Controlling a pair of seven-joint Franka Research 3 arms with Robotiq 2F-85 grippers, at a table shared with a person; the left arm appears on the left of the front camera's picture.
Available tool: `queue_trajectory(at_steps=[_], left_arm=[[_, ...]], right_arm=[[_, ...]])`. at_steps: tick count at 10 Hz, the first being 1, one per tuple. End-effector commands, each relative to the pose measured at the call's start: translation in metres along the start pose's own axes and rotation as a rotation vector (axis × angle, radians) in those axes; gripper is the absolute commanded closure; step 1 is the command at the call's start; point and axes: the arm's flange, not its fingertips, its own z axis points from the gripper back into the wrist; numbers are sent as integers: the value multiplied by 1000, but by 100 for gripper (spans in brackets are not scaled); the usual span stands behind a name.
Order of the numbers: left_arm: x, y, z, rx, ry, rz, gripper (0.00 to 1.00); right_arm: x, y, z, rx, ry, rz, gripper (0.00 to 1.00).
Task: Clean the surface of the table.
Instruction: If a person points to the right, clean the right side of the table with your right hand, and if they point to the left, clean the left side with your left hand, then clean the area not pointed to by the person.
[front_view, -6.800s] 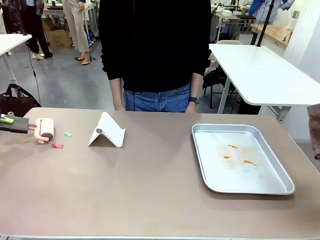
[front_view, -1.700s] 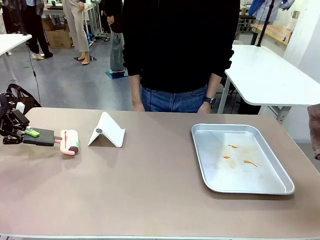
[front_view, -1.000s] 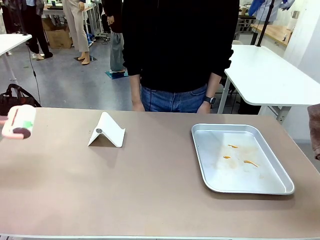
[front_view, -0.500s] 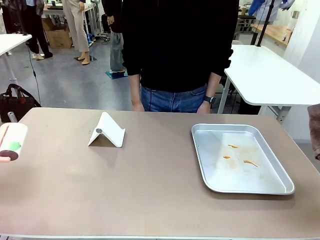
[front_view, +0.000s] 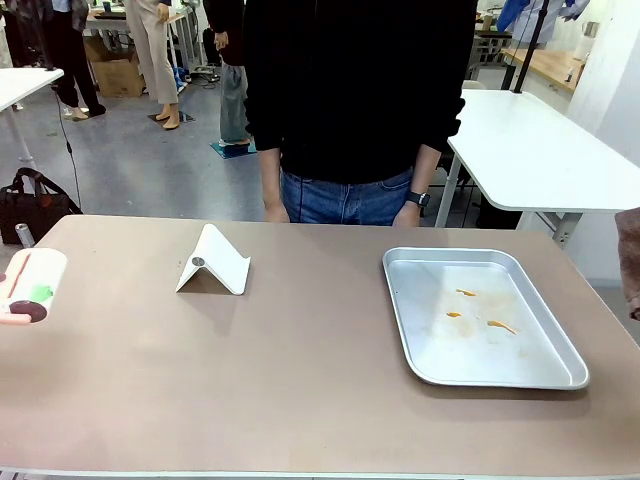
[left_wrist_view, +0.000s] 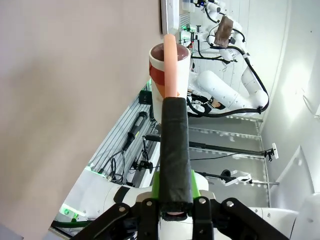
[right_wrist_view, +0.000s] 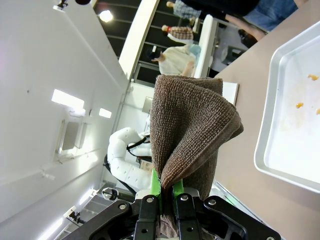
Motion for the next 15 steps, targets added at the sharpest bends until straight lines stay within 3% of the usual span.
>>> queue_trajectory(at_steps=[1,10,11,12,13,15], left_arm=[[0,-6,2,-18,-16,6,78],[0,-6,2,-18,-16,6,78],[0,-6,2,-18,-16,6,78],[0,-6,2,-18,-16,6,78],[0,-6,2,-18,-16,6,78],[0,-6,2,-18,-16,6,78]], right_arm=[[1,7,0,21,-13,-9,100],[1,7,0,21,-13,-9,100],[0,0,0,0,0,0,89],[-3,7,11,-125,-20,20,89],[3,10,-6,-270,3,105,89],[26,3,-48,-468,127,177,89]])
